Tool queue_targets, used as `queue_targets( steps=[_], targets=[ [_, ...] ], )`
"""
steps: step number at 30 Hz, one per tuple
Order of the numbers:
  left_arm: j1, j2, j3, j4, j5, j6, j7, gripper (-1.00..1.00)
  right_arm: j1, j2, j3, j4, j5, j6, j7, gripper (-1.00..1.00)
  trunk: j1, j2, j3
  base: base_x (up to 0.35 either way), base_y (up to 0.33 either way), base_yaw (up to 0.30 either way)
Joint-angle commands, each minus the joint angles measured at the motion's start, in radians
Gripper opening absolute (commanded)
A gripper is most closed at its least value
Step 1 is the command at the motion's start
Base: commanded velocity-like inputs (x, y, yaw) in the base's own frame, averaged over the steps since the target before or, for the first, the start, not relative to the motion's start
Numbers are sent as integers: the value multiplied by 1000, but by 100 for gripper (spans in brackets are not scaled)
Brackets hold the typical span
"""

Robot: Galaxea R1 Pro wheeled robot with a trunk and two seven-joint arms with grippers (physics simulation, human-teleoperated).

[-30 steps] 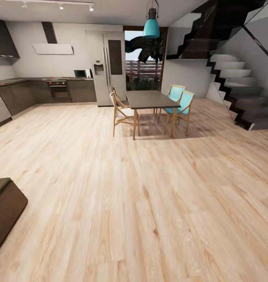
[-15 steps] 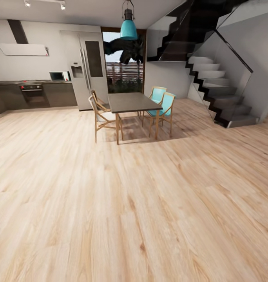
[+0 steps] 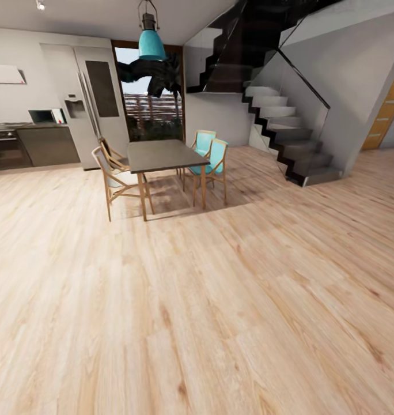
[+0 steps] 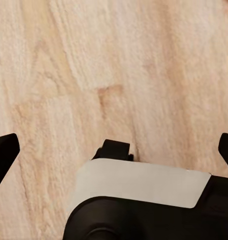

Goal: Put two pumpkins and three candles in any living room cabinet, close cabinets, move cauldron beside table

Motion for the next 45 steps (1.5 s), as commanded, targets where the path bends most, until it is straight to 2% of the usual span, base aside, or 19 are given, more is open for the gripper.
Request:
queue_targets(
  steps=[1, 45],
  targets=[
    [-2, 1, -8, -4, 2, -6, 7, 100, 0, 0, 8, -1, 0, 0, -9, 100, 0, 0, 0, 231, -212, -244],
    [-2, 1, -7, -5, 2, -8, 6, 100, -1, -1, 8, -1, 0, 0, -9, 100, 0, 0, 22, 307, -15, -251]
  ],
)
